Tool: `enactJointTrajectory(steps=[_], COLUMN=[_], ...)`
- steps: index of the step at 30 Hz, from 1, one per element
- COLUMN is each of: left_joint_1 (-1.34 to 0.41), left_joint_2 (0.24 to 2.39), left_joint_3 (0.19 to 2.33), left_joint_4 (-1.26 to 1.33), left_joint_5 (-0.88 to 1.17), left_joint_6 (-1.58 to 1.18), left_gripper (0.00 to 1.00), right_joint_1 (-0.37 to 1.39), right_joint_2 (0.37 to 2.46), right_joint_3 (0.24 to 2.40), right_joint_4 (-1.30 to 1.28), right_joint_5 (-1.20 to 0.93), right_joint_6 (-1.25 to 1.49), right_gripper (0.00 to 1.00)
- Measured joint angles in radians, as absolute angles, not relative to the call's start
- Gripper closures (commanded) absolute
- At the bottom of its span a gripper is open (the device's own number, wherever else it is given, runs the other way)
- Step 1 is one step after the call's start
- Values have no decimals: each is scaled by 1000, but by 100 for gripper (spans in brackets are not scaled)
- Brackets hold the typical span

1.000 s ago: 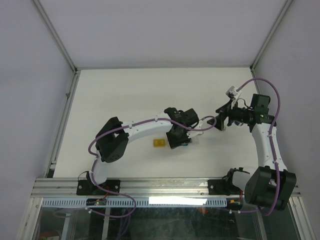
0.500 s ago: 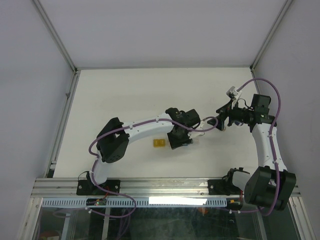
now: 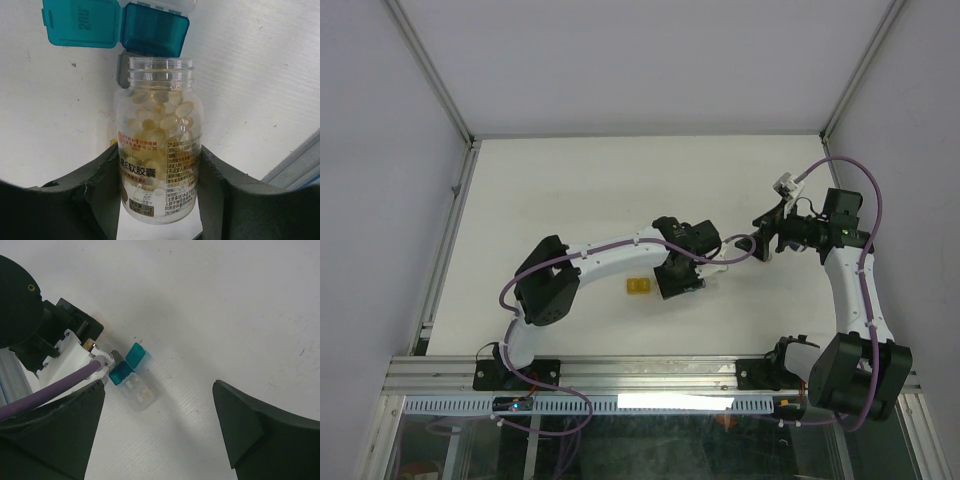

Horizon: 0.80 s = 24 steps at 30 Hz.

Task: Sort the pills into containers

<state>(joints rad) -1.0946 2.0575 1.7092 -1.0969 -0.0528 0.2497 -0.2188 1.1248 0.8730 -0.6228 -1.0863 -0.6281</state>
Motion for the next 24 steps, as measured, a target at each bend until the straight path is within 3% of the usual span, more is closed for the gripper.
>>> enactJointTrajectory(steps=[24], left_joint_1=[-1093], left_joint_2=[2060], left_joint_3=[1711], left_joint_4=[-1092], left_joint_5=[-76], left_joint_6=[243], left_gripper=[100], right_joint_1=[-228], right_joint_2=[1124], right_joint_3=[873], right_joint_4=[-628], right_joint_5=[-1090], right_joint_6=[-631], right_gripper=[8])
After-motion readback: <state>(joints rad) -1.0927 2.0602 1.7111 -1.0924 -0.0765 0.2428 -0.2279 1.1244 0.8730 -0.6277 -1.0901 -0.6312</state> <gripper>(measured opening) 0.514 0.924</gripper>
